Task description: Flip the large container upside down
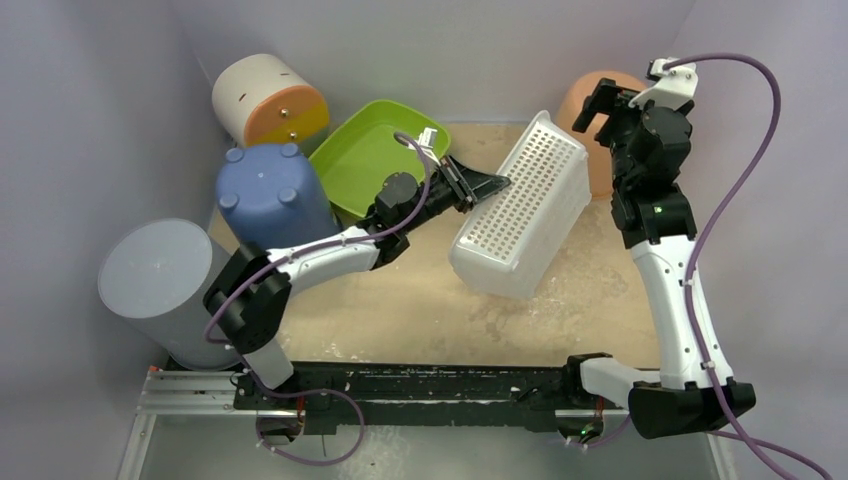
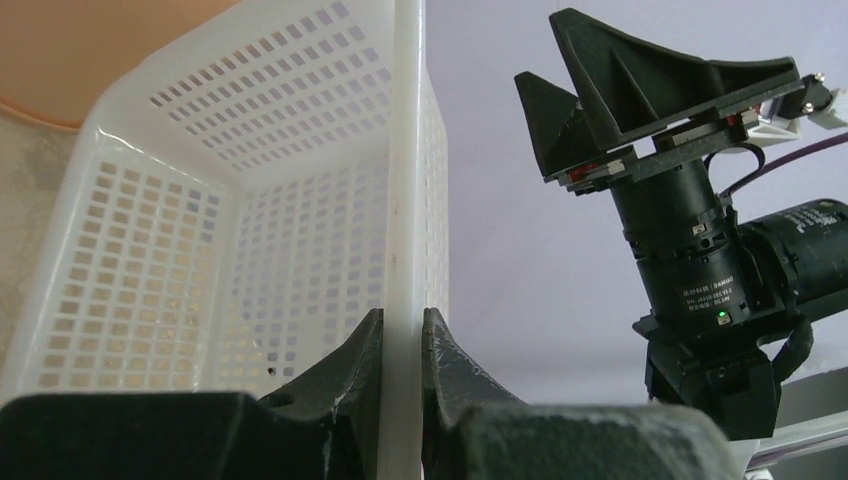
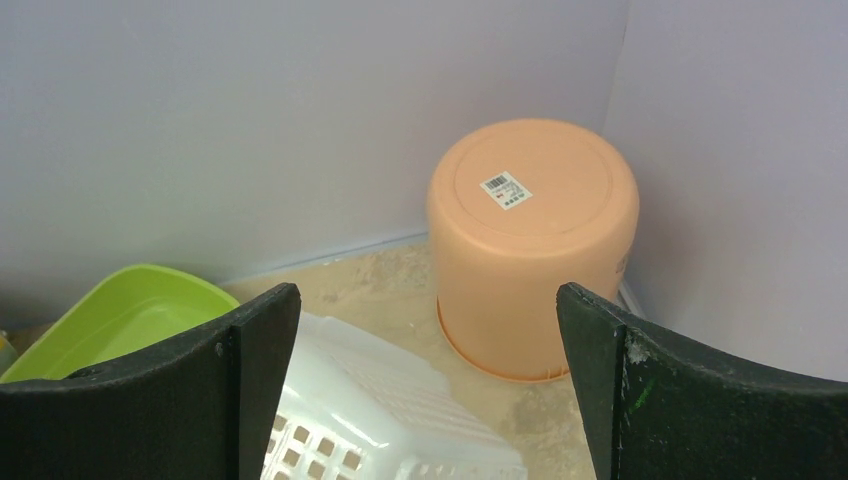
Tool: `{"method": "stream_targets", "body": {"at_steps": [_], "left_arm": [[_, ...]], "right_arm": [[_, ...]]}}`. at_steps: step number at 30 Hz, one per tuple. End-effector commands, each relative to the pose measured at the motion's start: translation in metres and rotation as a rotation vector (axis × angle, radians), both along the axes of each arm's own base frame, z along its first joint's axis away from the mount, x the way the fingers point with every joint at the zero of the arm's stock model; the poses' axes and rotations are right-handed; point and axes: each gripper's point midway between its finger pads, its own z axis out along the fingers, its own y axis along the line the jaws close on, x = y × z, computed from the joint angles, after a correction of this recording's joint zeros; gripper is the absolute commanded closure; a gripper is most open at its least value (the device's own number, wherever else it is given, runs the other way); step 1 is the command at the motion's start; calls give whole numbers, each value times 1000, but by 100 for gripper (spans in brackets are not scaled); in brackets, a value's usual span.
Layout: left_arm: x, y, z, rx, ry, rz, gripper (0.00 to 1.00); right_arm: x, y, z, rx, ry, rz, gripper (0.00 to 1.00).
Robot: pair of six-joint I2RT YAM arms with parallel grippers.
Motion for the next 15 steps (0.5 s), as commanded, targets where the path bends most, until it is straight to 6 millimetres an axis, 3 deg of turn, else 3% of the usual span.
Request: {"method": "stream_targets", "body": {"at_steps": [1,15], "left_arm": [[-10,7,52,-271,-40,-58,100],[-3,-6,-16,-397,112,-165,100]], "right_arm": [[-2,-5,11,-13,-44,-20,0],[11,-5,-13,-12,-6,-18,0]]}}
